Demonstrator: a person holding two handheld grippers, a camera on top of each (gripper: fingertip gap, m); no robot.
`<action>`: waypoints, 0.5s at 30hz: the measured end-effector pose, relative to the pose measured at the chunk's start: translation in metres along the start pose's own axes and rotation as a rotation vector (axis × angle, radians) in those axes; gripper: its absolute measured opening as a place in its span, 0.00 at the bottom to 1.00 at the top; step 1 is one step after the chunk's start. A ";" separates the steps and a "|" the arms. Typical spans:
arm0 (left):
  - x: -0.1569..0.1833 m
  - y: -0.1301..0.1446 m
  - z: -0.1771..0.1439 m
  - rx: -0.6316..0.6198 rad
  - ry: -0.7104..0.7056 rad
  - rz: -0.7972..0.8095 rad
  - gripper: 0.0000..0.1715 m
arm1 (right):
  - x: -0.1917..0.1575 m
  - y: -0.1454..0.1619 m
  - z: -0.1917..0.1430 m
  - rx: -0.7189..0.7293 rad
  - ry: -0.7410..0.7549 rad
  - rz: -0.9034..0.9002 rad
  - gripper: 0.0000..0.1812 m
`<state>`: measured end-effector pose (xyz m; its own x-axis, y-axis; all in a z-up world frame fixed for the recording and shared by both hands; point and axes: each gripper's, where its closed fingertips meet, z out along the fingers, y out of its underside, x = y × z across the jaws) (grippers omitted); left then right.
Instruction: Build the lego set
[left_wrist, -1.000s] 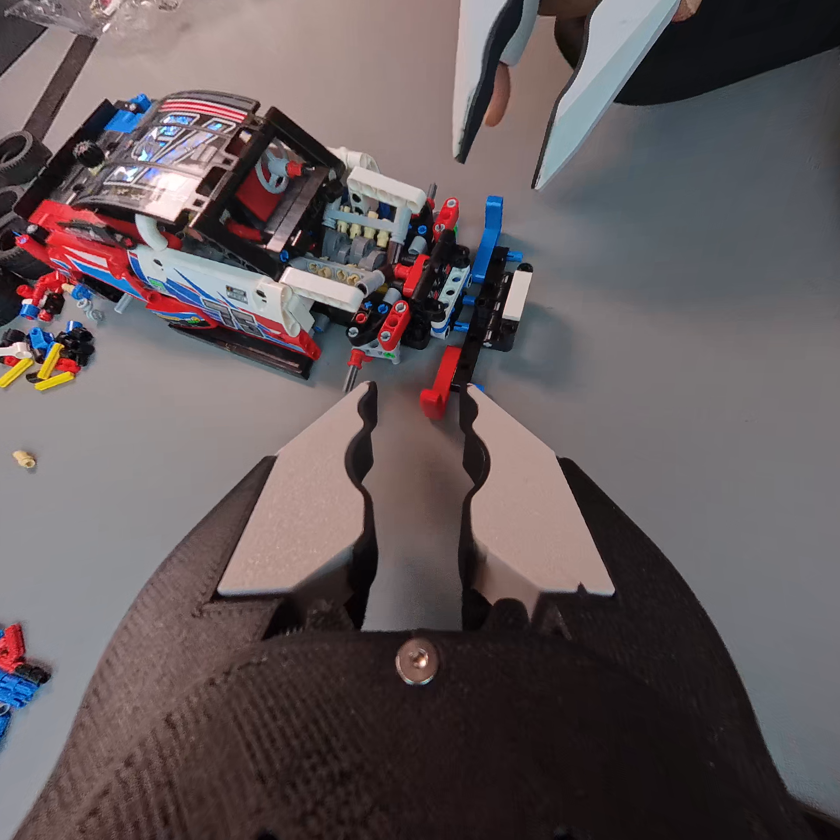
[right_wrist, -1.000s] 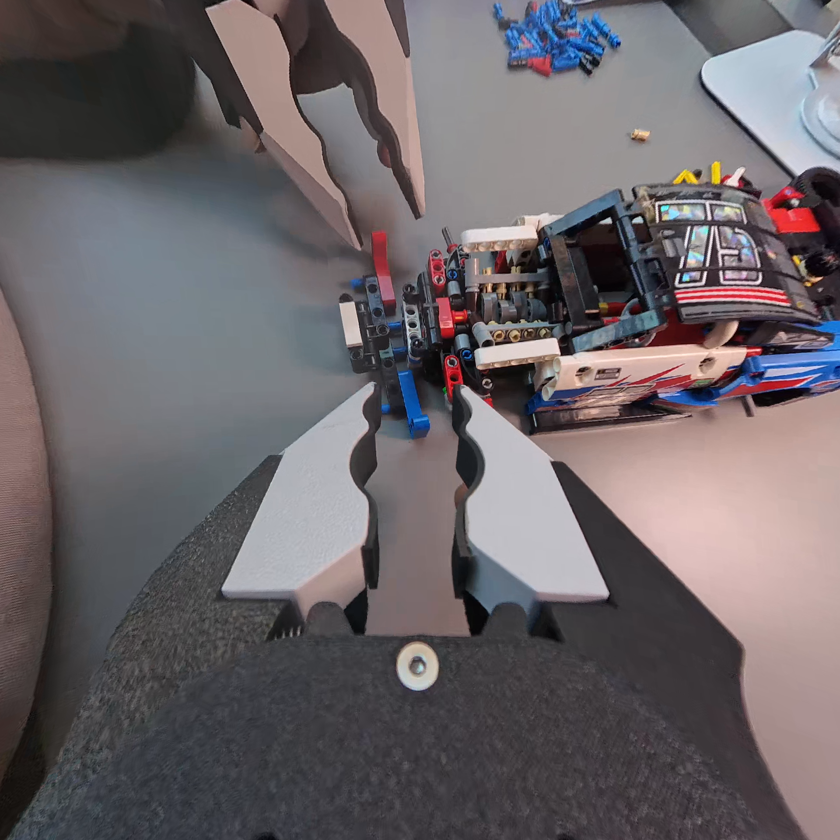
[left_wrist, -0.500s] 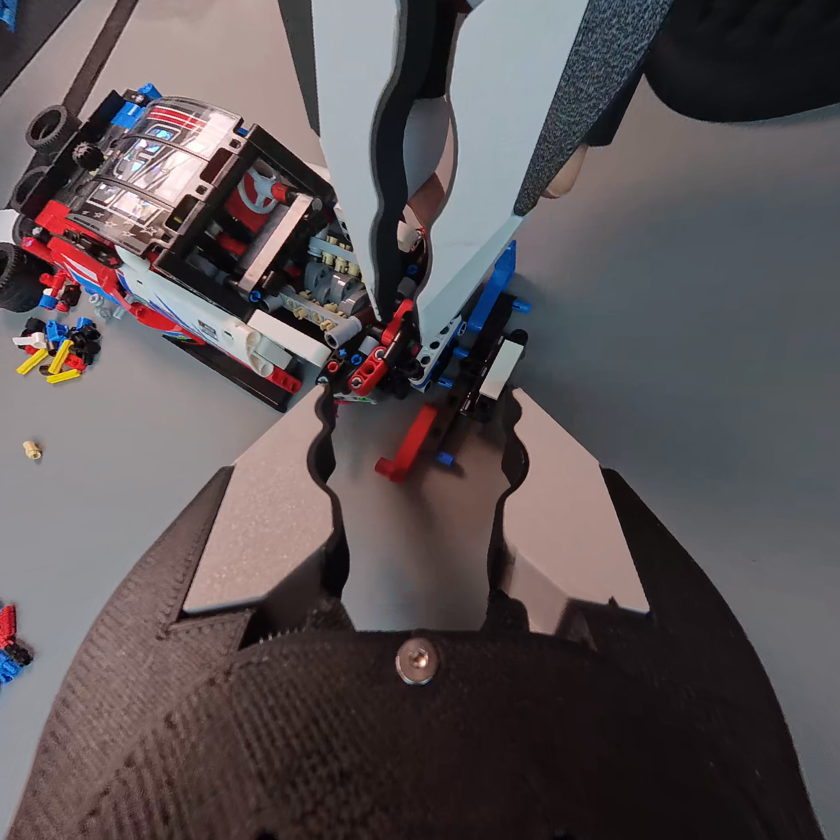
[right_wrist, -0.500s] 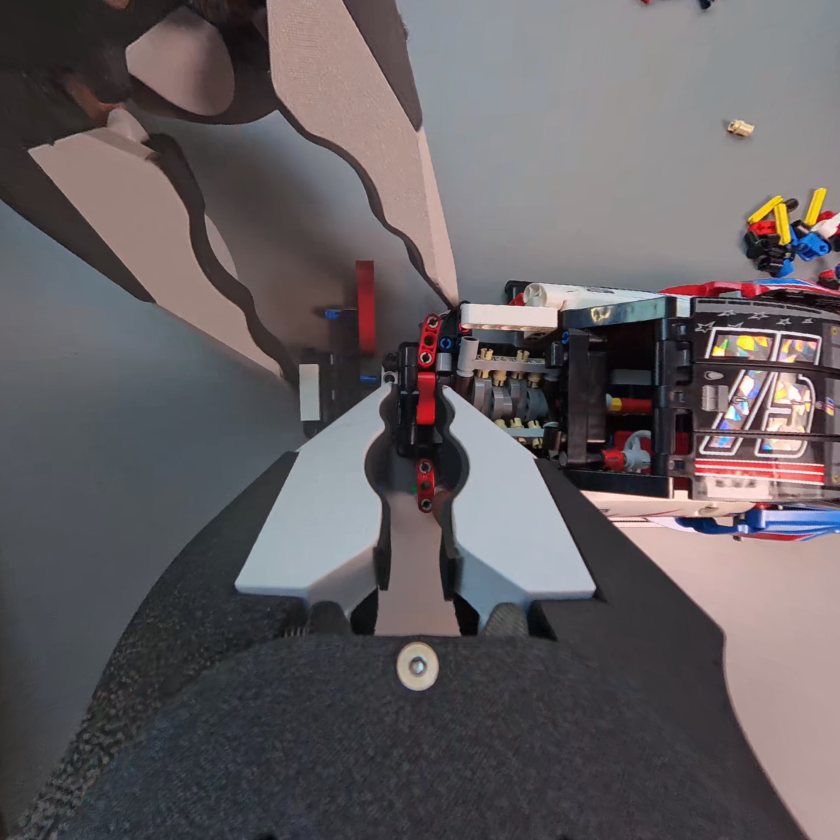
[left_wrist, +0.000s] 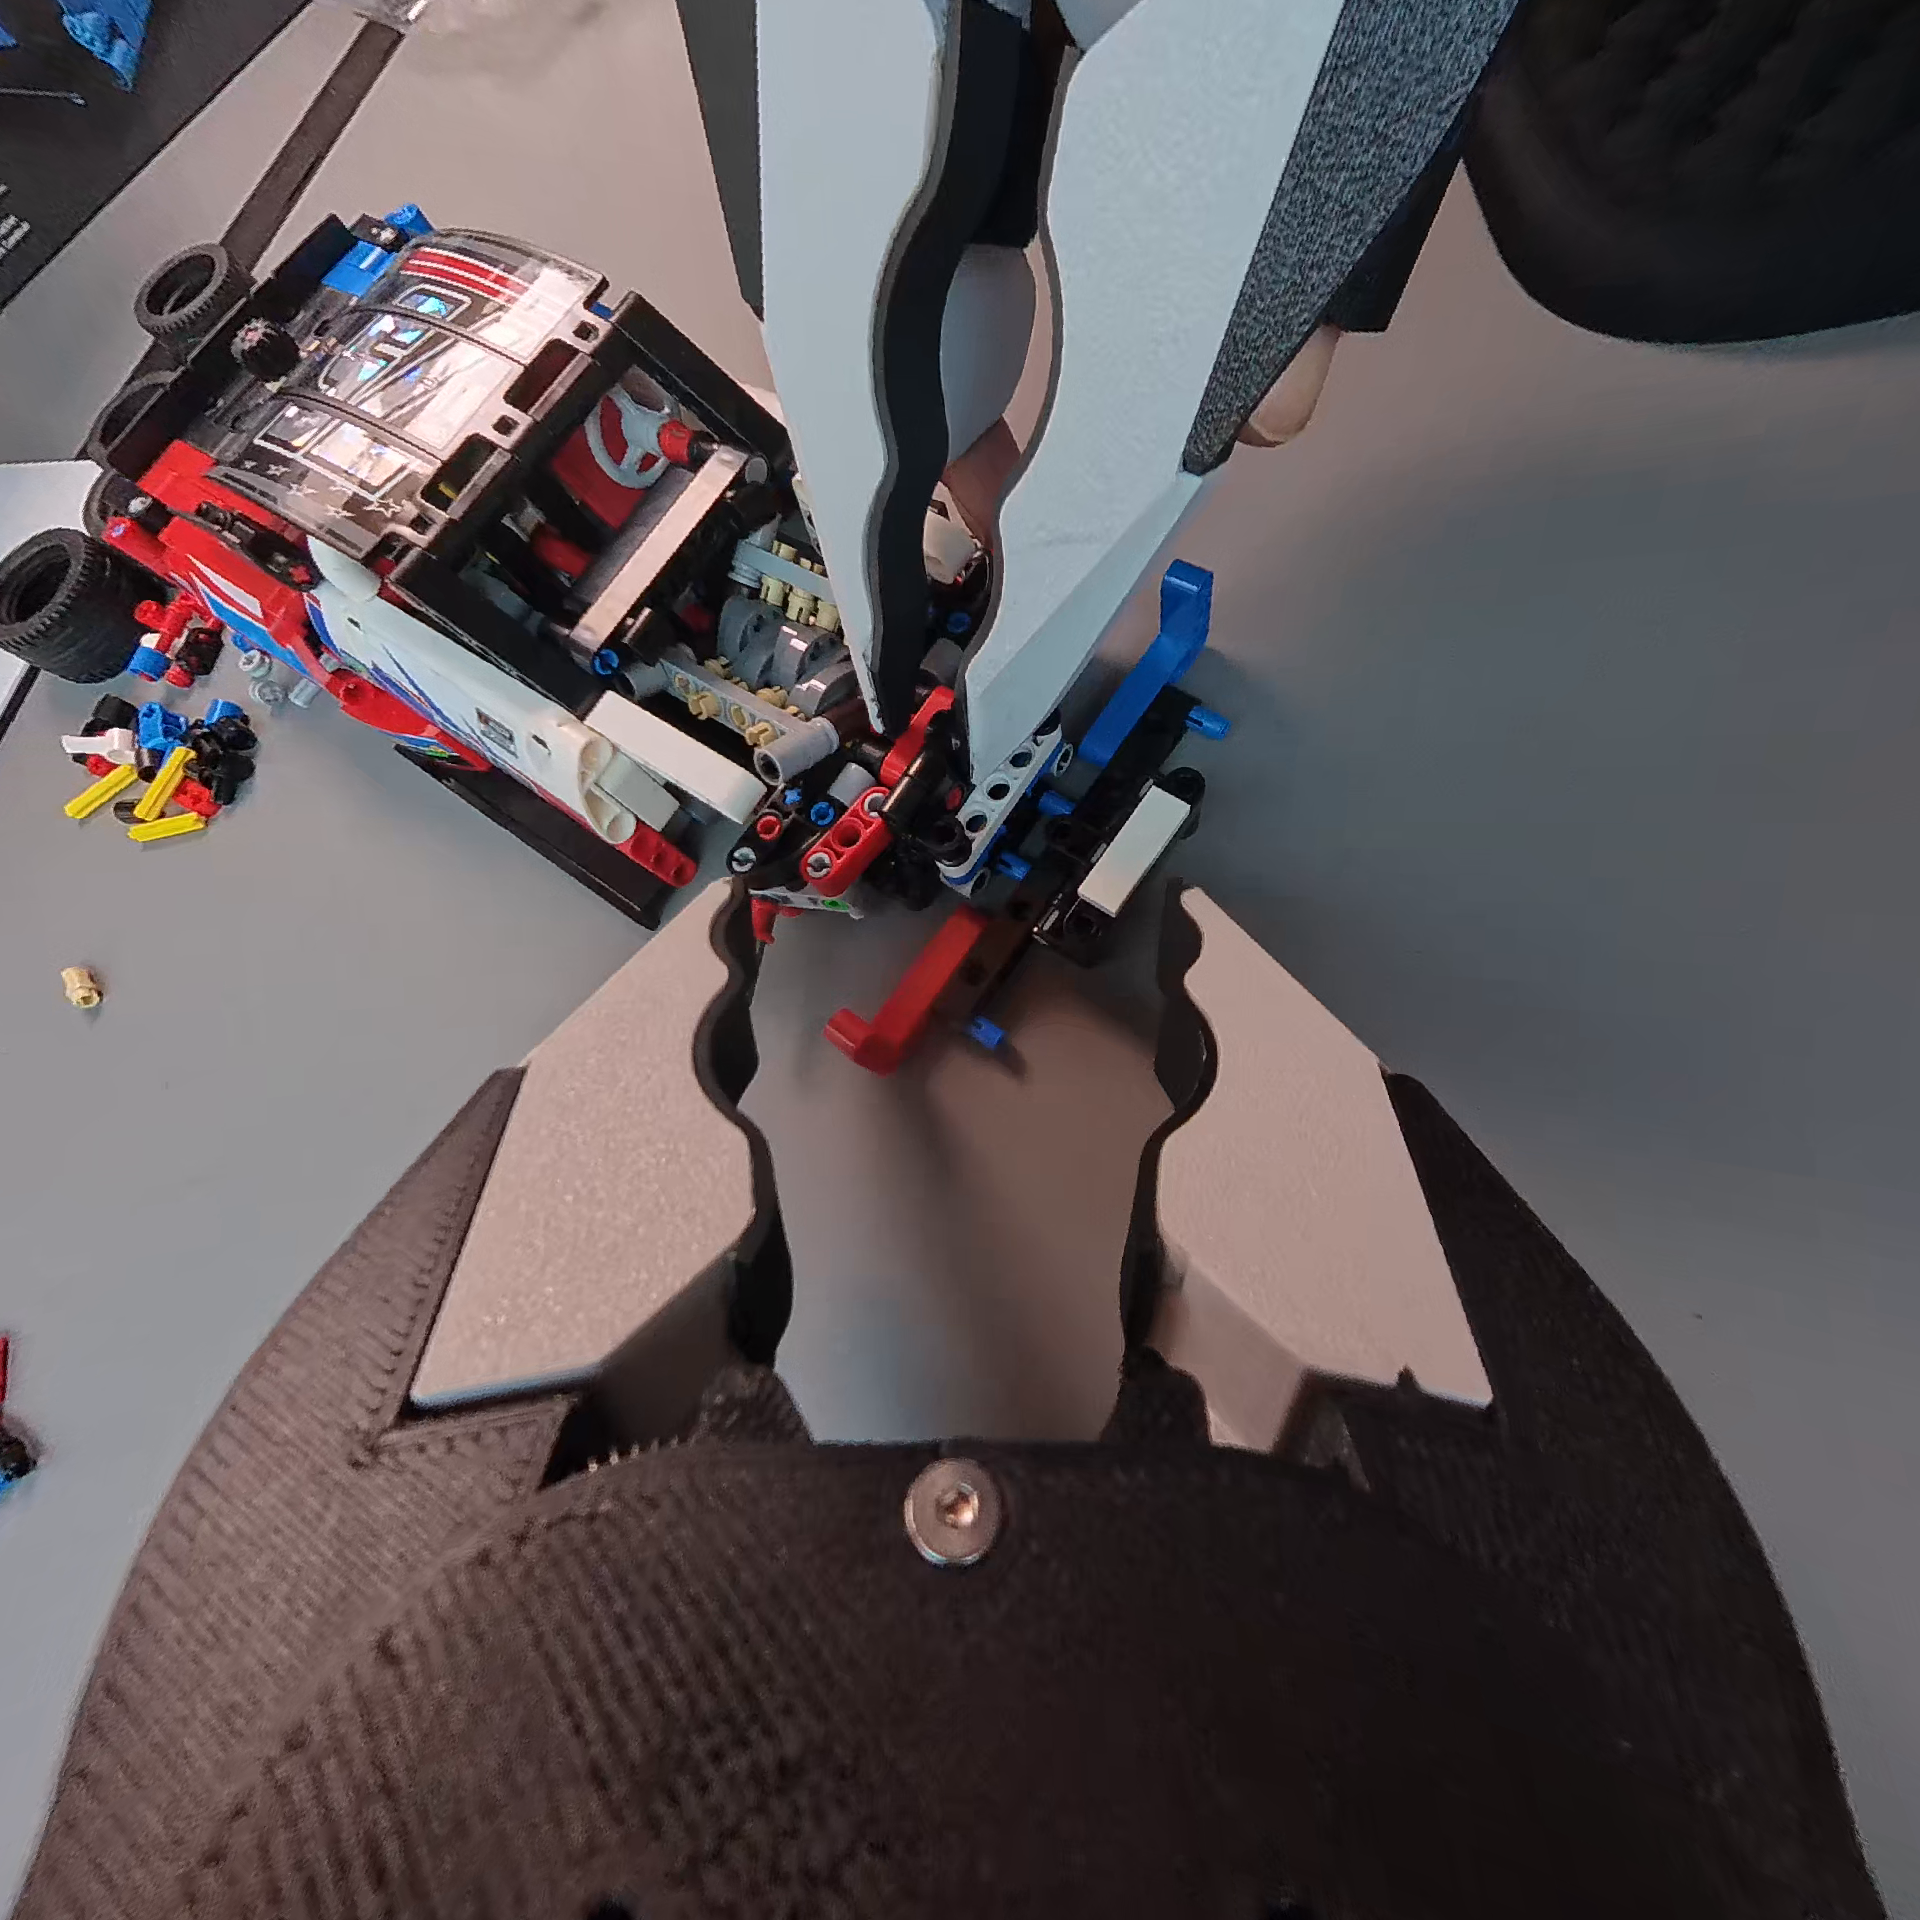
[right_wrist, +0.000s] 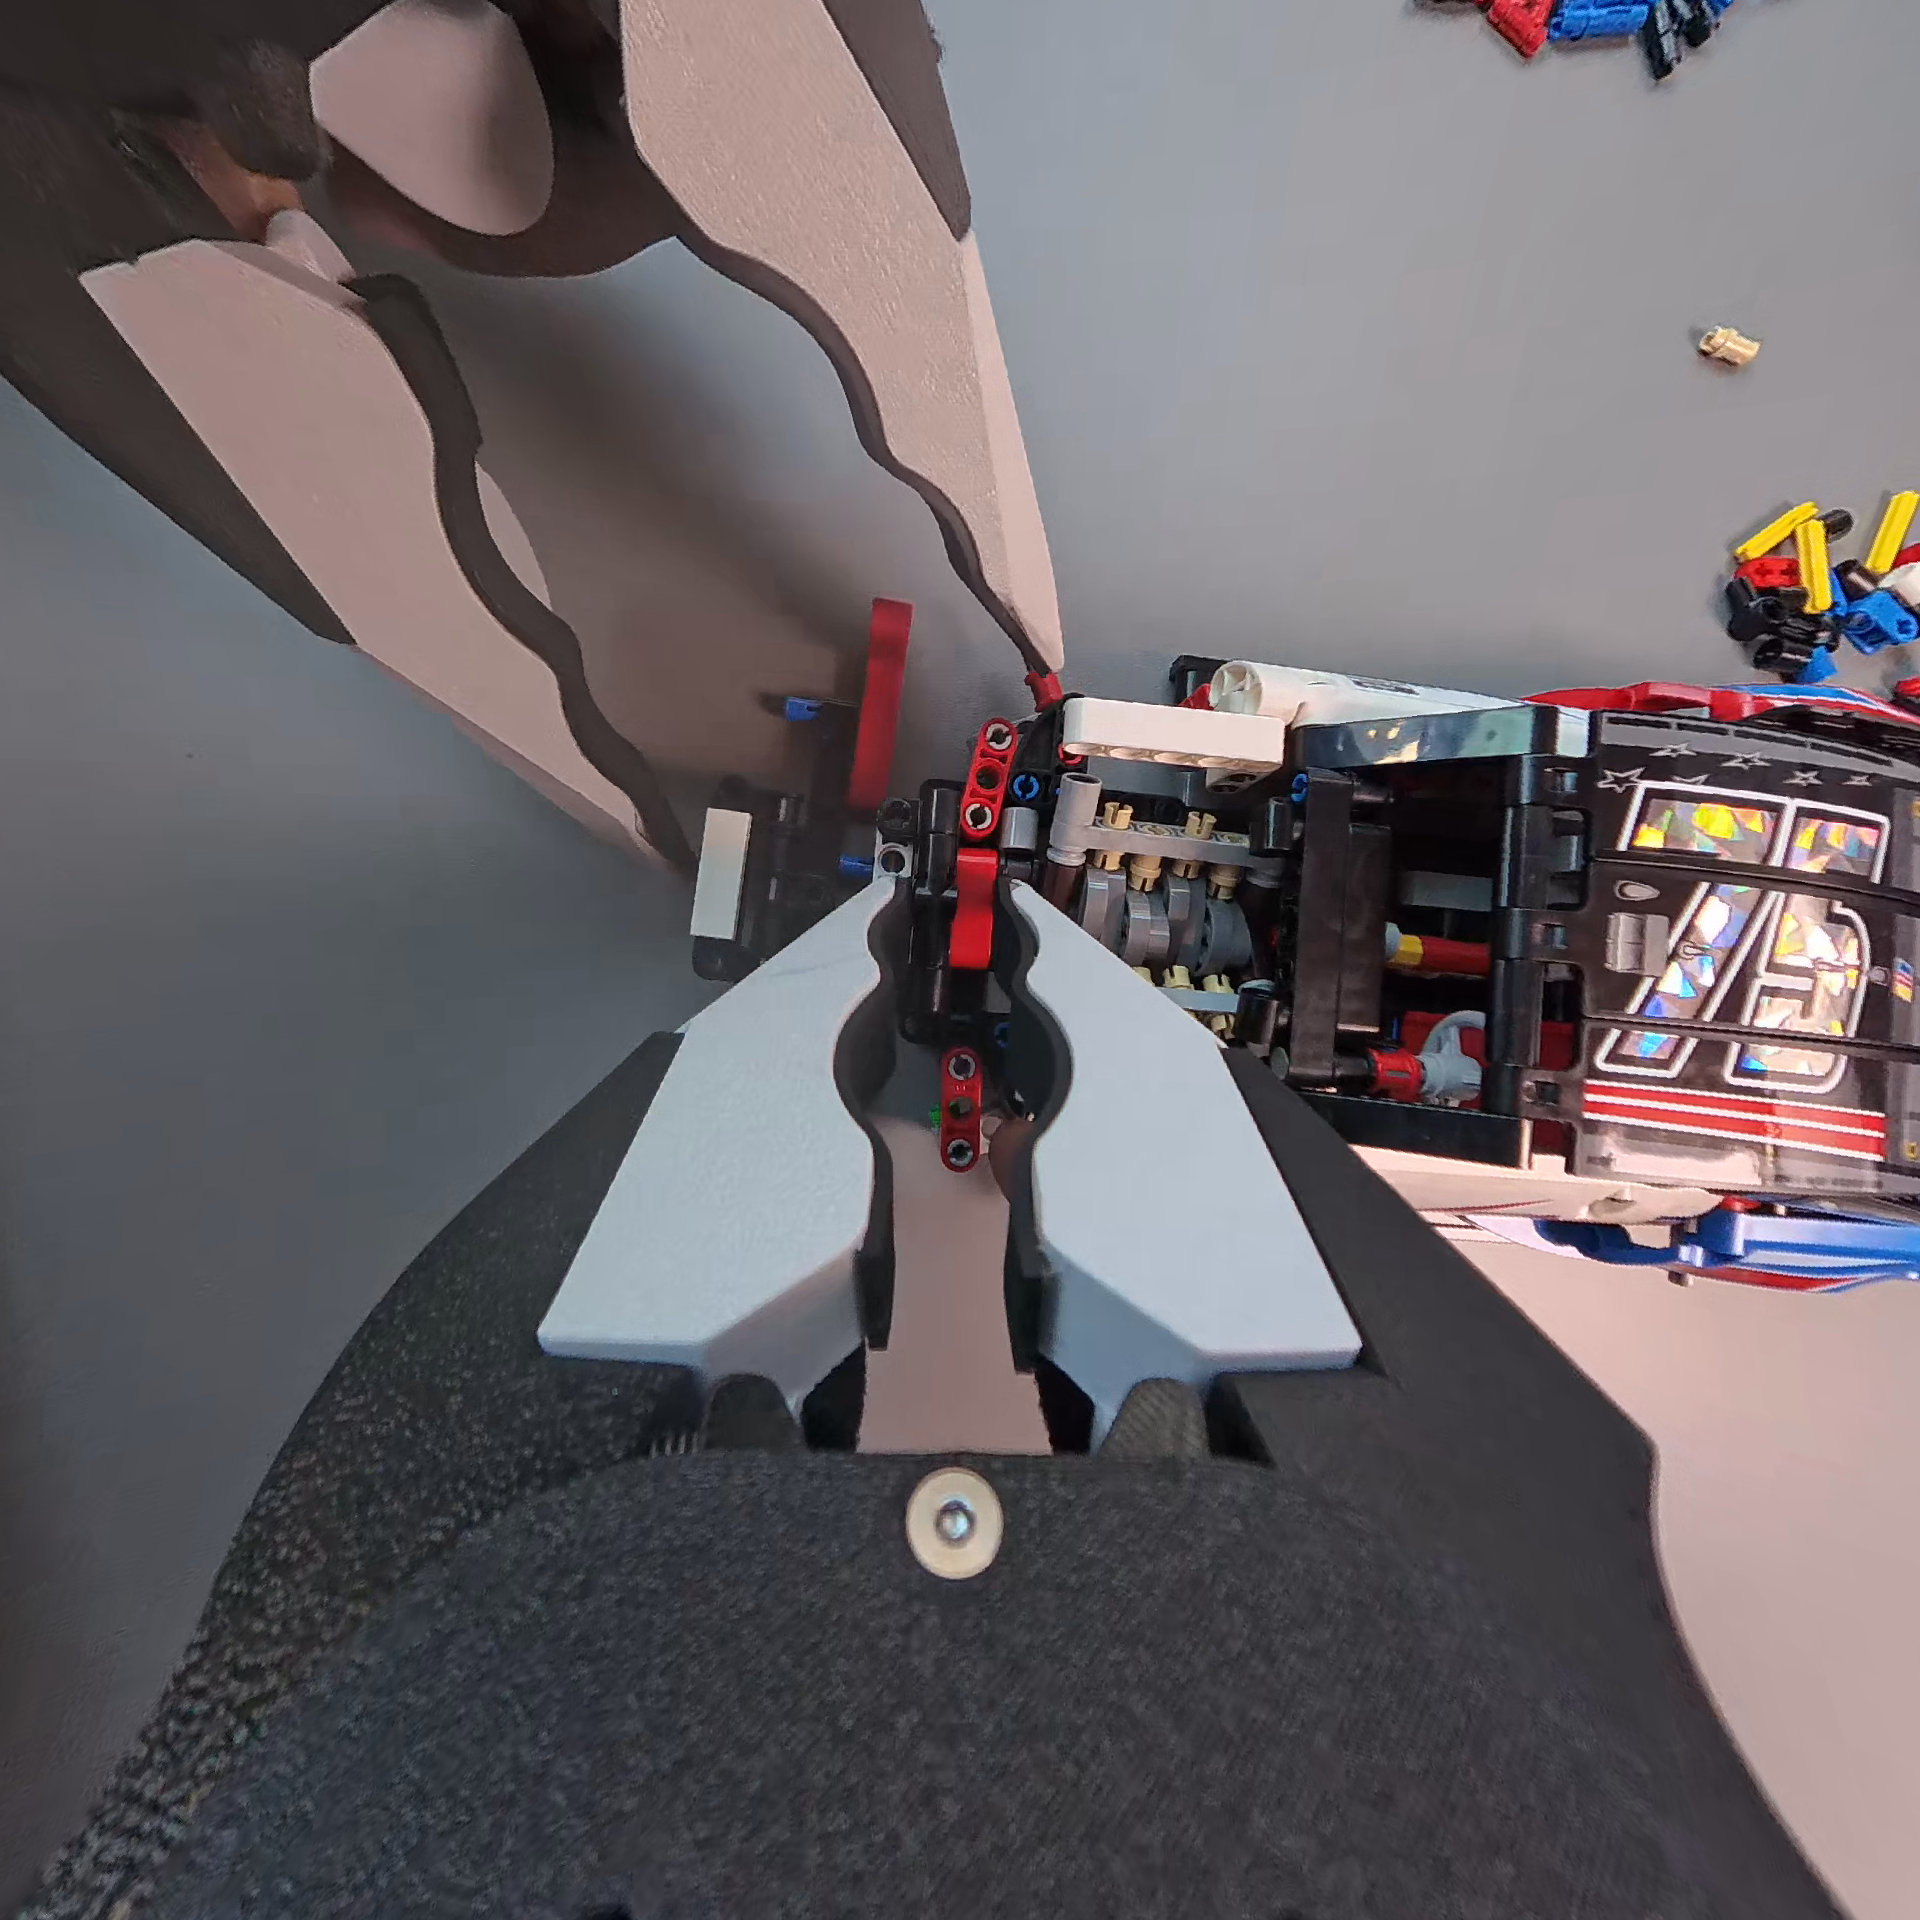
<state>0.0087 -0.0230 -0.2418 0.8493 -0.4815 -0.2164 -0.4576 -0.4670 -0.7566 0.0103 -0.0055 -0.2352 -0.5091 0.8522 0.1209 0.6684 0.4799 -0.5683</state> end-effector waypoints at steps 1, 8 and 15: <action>0.000 0.000 0.001 0.001 -0.004 -0.004 0.46 | 0.000 0.000 0.000 0.001 -0.003 -0.001 0.07; -0.003 0.004 0.012 -0.018 -0.027 0.004 0.49 | -0.001 0.000 0.000 0.014 -0.026 0.005 0.07; -0.003 0.004 0.012 -0.011 -0.019 0.005 0.48 | -0.001 0.001 0.000 0.022 -0.050 -0.012 0.07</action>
<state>0.0071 -0.0143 -0.2518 0.8518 -0.4698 -0.2317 -0.4645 -0.4731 -0.7486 0.0113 -0.0063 -0.2357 -0.5435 0.8348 0.0876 0.6504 0.4848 -0.5848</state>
